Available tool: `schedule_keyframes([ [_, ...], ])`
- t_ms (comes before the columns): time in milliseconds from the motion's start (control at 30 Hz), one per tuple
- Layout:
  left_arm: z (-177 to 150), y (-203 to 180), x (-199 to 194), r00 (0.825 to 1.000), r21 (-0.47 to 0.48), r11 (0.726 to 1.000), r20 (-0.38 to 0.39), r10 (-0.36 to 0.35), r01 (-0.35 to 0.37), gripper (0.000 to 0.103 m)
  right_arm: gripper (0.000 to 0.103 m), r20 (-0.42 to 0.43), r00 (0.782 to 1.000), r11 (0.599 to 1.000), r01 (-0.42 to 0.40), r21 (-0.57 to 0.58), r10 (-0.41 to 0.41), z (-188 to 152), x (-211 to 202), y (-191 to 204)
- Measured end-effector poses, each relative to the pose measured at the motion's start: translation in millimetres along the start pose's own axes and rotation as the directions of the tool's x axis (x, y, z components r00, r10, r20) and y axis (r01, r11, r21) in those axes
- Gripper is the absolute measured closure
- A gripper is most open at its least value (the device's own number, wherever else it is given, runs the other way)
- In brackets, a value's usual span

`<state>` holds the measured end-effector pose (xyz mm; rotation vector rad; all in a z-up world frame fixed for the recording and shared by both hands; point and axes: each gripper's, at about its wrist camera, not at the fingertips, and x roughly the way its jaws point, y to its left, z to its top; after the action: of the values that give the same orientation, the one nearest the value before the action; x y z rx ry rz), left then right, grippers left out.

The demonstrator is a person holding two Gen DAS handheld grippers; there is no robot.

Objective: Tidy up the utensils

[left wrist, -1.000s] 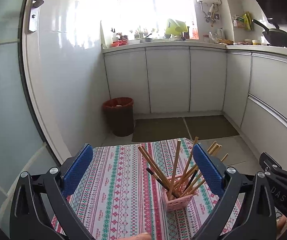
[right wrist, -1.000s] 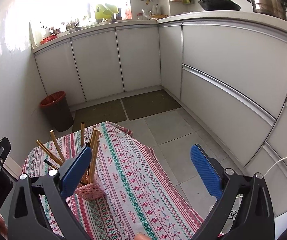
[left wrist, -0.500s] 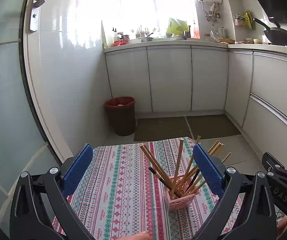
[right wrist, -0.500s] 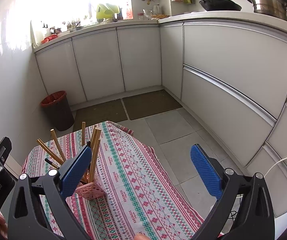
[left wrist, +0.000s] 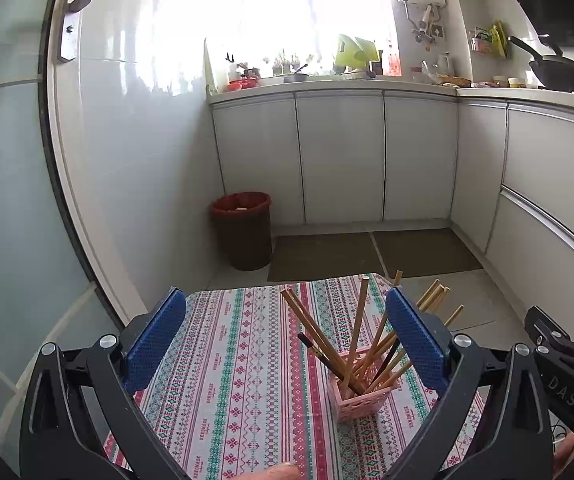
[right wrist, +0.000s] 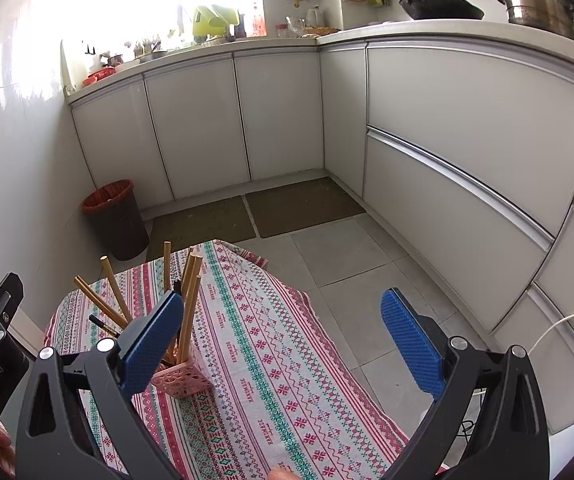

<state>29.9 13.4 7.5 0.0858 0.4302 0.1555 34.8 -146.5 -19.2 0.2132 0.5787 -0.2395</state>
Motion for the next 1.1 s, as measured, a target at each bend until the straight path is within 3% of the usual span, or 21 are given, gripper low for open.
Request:
schedule_keyframes([
  [1100,-3.5,3.0,7.8,1.000,-0.003,1.000,-0.022,0.003,-0.003,0.007,0.007,-0.009,1.000,1.000,-0.001,0.000,0.001,0.4,1.3,-0.8],
])
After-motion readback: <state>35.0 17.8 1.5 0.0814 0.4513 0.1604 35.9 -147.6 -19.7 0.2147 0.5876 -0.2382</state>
